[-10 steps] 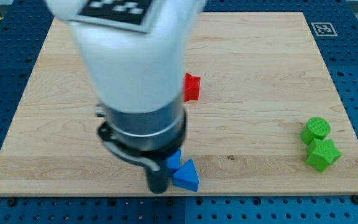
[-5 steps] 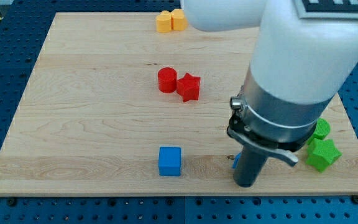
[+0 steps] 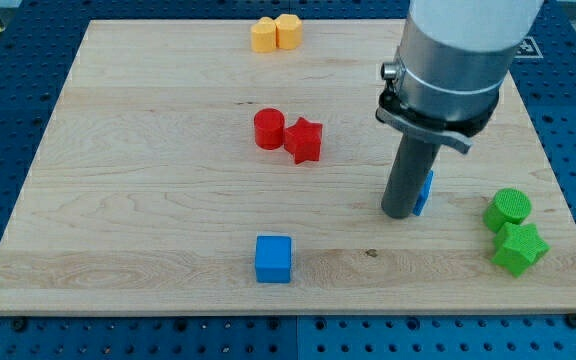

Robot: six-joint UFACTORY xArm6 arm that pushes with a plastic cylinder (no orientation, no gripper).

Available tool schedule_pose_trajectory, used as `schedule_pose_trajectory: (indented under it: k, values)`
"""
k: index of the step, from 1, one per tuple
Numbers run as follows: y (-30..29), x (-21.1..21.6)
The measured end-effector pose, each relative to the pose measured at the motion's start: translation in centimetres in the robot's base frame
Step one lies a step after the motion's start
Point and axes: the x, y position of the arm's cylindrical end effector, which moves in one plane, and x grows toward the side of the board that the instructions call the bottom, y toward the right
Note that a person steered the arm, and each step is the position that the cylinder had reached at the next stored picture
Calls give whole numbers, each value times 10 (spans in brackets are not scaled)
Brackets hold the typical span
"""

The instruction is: Move the blue triangle to the top of the green circle

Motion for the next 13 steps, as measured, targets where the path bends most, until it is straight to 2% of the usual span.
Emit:
schedule_pose_trajectory:
  k: [2,3,5,11,12,13]
  values:
    - [16,-38]
    - [45,-38]
    - [49,-23]
    - [87,-28]
    - [79,-28]
    - [26,-28]
